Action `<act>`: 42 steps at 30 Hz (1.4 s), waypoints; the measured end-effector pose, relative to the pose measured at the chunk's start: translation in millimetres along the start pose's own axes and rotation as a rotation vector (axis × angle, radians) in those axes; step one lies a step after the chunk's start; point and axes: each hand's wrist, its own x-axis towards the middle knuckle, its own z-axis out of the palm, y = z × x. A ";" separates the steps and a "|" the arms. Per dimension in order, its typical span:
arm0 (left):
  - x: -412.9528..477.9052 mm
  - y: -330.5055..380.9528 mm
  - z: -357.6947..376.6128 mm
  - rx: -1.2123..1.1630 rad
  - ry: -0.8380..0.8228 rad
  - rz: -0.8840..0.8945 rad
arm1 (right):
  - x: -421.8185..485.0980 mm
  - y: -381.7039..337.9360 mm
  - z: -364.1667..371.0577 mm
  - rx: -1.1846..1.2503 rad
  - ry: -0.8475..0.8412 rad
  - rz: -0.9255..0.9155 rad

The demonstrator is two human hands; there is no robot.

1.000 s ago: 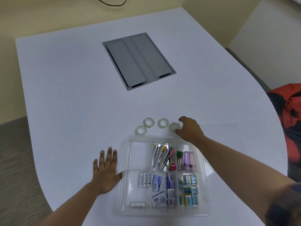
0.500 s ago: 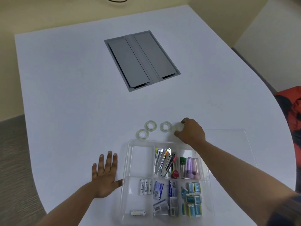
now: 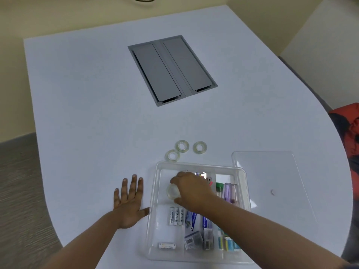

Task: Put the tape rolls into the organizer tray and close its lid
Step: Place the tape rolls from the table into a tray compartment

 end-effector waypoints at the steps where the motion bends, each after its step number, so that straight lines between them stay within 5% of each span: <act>1: 0.0 -0.2 0.0 0.000 0.002 0.001 | 1.6 -2.4 1.9 -0.064 -0.011 -0.011; 14: -2.0 -1.1 0.7 -0.009 0.019 0.017 | 10.2 -6.2 10.7 -0.231 -0.021 -0.073; 22: -1.5 -1.9 -0.3 -0.015 0.014 0.015 | 19.9 20.6 -20.2 -0.041 0.295 -0.083; 26: -3.1 -0.7 -1.1 -0.016 0.019 0.018 | 35.2 56.4 -37.7 -0.015 0.435 0.055; 32: -4.8 1.5 -1.4 -0.027 0.021 0.021 | 54.3 106.3 -35.5 0.064 0.306 0.236; 42: -2.7 -0.5 -0.3 -0.037 0.011 0.029 | 70.3 122.6 -19.4 0.070 0.198 0.245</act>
